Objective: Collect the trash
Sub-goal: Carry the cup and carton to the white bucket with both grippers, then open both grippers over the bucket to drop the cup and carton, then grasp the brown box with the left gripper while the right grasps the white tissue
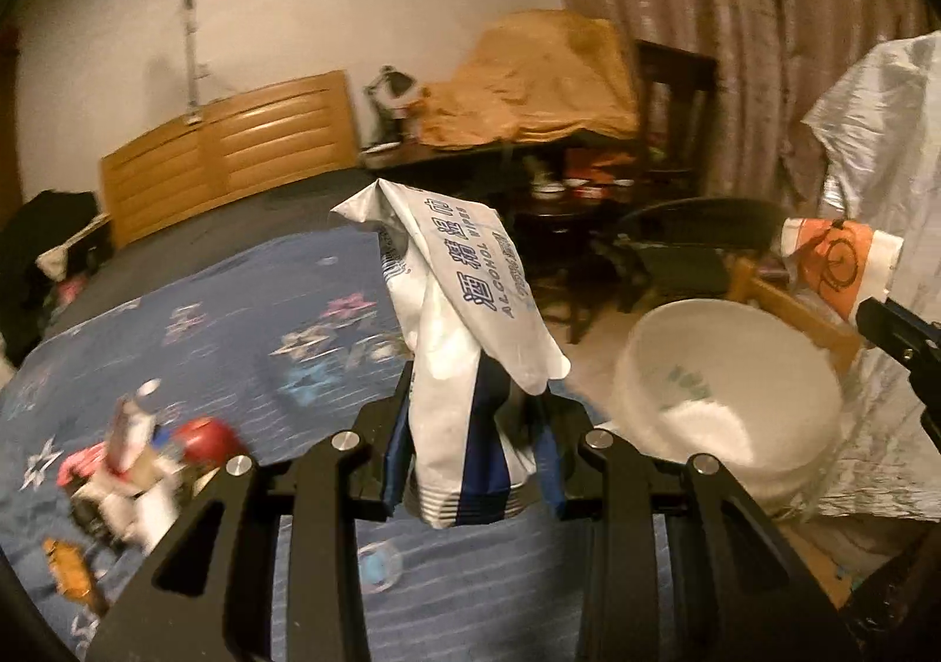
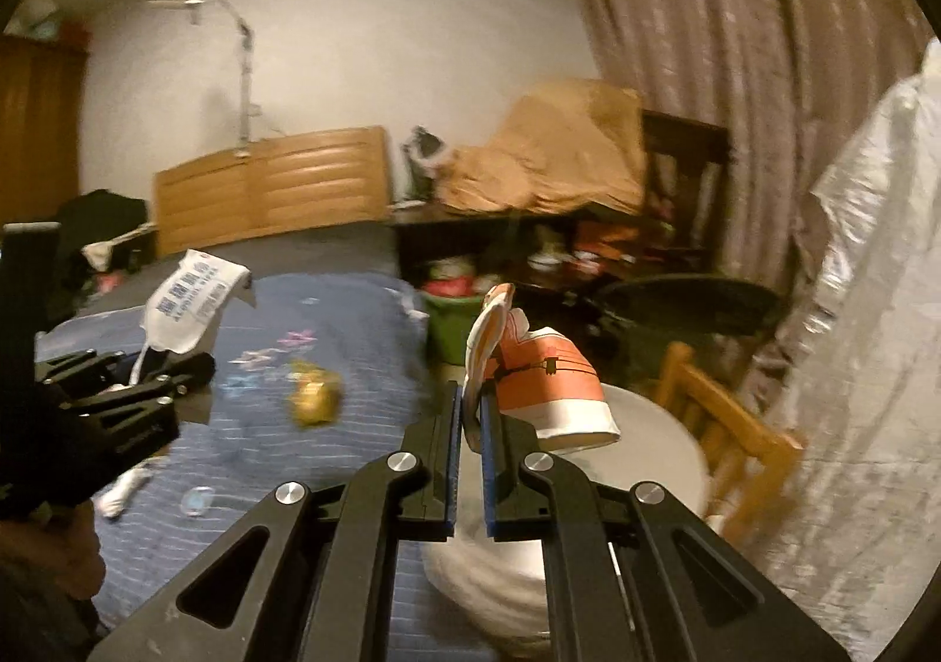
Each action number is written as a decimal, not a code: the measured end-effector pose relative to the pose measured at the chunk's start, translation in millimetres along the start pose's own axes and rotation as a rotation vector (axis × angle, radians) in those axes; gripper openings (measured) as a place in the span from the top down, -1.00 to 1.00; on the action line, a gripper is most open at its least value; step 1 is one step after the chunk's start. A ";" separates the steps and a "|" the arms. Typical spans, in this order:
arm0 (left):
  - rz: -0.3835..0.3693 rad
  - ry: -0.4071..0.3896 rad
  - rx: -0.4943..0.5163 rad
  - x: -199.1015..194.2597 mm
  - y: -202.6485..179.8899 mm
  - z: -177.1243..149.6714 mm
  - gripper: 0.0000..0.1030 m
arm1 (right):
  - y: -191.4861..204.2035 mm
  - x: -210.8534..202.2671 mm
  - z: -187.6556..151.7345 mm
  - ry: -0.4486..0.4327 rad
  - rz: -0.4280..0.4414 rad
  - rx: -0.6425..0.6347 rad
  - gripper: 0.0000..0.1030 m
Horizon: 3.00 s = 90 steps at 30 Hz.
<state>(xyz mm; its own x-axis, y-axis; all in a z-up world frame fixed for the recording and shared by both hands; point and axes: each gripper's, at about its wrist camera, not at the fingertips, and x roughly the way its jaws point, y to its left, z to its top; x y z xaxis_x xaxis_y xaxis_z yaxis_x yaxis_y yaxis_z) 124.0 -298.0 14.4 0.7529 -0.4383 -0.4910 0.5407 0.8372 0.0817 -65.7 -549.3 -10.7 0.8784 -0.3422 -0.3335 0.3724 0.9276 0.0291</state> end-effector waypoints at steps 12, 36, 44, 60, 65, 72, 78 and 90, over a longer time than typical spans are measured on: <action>-0.138 0.026 0.151 60.3 -89.4 26.8 0.35 | -117.9 52.6 13.4 0.076 -0.109 0.095 0.86; -0.197 0.087 0.228 89.2 -126.2 19.4 0.35 | -126.7 84.8 4.1 0.130 -0.091 0.107 0.86; -0.352 0.172 0.270 112.5 -132.7 11.6 -0.10 | -127.9 121.3 -0.1 0.220 -0.028 0.122 0.53; -0.266 0.147 0.149 103.6 -98.7 12.2 -0.43 | -139.8 119.6 -18.5 0.205 -0.039 0.218 0.32; -0.187 0.103 0.115 76.4 -67.6 1.3 -0.54 | -123.9 101.2 -24.7 0.155 -0.017 0.264 -0.38; -0.010 0.048 -0.003 26.8 13.2 -19.4 -0.66 | -85.4 73.3 -37.0 0.019 0.056 0.393 -0.77; 0.195 0.039 -0.135 -20.3 100.8 -48.3 -0.70 | -33.1 84.7 -44.5 0.111 0.275 0.538 -0.77; 0.601 0.091 -0.600 -116.8 305.7 -132.6 -0.71 | 135.6 119.0 -88.5 0.412 0.479 0.454 -0.77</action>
<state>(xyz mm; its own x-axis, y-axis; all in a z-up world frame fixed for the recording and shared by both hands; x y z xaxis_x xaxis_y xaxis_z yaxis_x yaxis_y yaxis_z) 151.5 52.5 -18.4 0.8012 0.1419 -0.5813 -0.2501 0.9620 -0.1099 62.8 -451.0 -129.9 0.8257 0.2464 -0.5075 0.1440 0.7777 0.6119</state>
